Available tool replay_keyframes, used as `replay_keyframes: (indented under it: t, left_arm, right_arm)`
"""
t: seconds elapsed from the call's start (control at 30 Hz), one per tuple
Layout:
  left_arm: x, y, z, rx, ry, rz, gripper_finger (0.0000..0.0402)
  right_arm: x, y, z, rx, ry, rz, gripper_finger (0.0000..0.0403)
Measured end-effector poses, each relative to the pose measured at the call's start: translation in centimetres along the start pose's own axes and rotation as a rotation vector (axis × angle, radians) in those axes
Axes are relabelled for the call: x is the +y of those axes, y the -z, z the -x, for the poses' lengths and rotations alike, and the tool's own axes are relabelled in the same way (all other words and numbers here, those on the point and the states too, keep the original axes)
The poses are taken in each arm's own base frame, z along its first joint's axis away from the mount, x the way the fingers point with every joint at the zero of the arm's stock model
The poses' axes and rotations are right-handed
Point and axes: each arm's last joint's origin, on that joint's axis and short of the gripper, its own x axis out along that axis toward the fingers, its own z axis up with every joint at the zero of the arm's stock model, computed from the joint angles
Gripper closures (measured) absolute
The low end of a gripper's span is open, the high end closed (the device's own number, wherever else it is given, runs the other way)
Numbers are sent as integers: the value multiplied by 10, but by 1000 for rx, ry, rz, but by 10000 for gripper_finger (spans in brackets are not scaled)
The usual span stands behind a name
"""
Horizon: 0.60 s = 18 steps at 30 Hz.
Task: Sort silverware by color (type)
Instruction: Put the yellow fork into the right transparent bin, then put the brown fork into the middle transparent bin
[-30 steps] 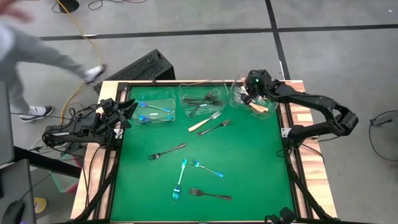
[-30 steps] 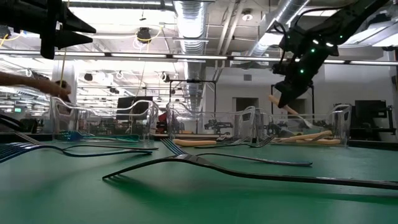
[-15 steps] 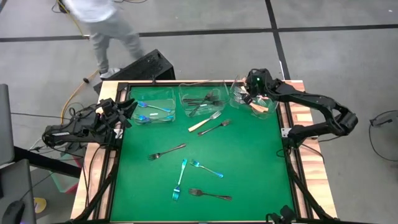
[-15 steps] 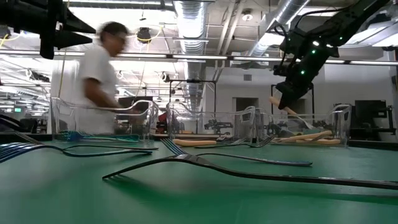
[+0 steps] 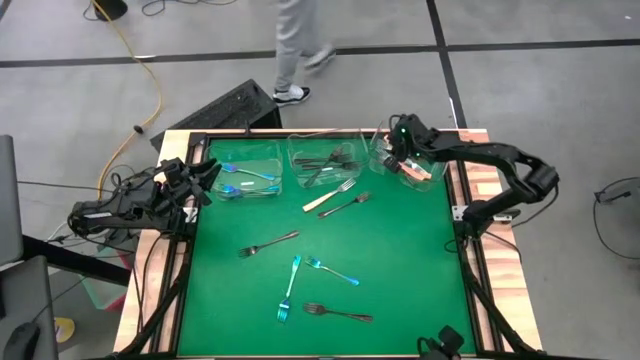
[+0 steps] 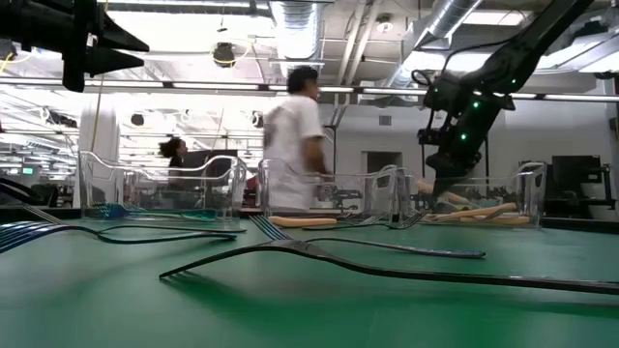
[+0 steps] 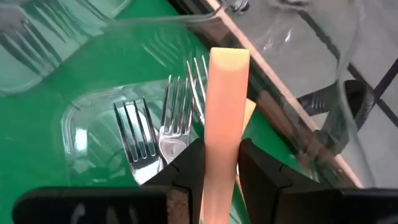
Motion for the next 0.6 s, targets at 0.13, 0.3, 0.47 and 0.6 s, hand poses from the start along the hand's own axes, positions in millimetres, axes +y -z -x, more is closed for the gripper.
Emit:
replay_keyframes:
  t: [0.13, 0.3, 0.47, 0.6]
  left_arm:
    - [0, 0, 0, 0, 0, 0, 256]
    - [0, 0, 0, 0, 0, 0, 256]
    - [0, 0, 0, 1, 0, 0, 256]
    - [0, 0, 0, 0, 0, 0, 256]
  right_arm:
    - [1, 1, -6, 12, -4, -26, 290]
    - [1, 0, -7, 10, -3, -28, 289]
    - [-2, -8, -4, -5, 12, -28, 274]
    - [-3, -13, -2, -8, 12, -28, 236]
